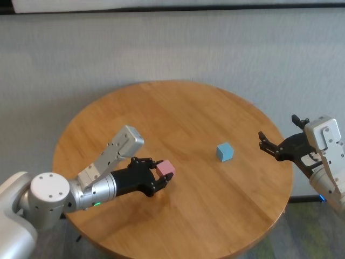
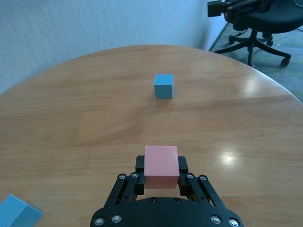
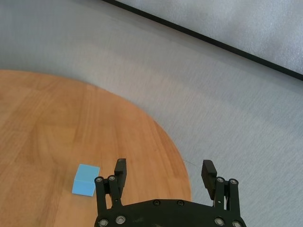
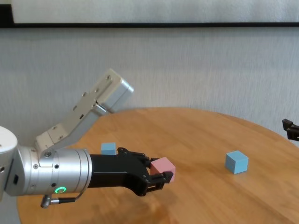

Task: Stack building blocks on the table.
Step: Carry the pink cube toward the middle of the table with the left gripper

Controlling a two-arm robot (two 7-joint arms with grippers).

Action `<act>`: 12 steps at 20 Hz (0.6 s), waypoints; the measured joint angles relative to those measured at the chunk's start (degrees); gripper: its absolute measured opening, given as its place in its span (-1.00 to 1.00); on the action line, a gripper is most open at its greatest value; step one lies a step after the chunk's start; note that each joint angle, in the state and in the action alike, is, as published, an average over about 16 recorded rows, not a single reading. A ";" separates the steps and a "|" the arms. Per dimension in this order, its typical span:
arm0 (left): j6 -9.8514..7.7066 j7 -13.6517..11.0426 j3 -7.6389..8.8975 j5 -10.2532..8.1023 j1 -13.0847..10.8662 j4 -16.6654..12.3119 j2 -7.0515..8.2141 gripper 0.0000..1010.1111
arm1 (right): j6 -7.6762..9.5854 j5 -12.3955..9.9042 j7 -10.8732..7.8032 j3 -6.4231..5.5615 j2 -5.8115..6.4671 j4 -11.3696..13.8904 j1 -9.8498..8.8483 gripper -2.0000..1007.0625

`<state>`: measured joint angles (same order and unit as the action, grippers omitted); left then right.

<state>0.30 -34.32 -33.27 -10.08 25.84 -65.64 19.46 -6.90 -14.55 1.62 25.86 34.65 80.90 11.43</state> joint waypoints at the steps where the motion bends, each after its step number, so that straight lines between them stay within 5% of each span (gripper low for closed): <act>1: 0.11 -0.09 -0.12 0.05 0.53 1.01 -0.43 -0.21 | 0.00 0.00 0.00 0.00 0.00 0.00 0.00 0.99; 12: 1.84 -0.90 -0.40 0.43 6.08 10.59 -4.28 -0.21 | 0.00 0.00 0.00 0.00 0.00 0.00 0.00 0.99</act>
<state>2.14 -35.22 -33.67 -9.65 31.92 -55.05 15.18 -6.90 -14.55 1.62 25.86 34.65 80.90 11.43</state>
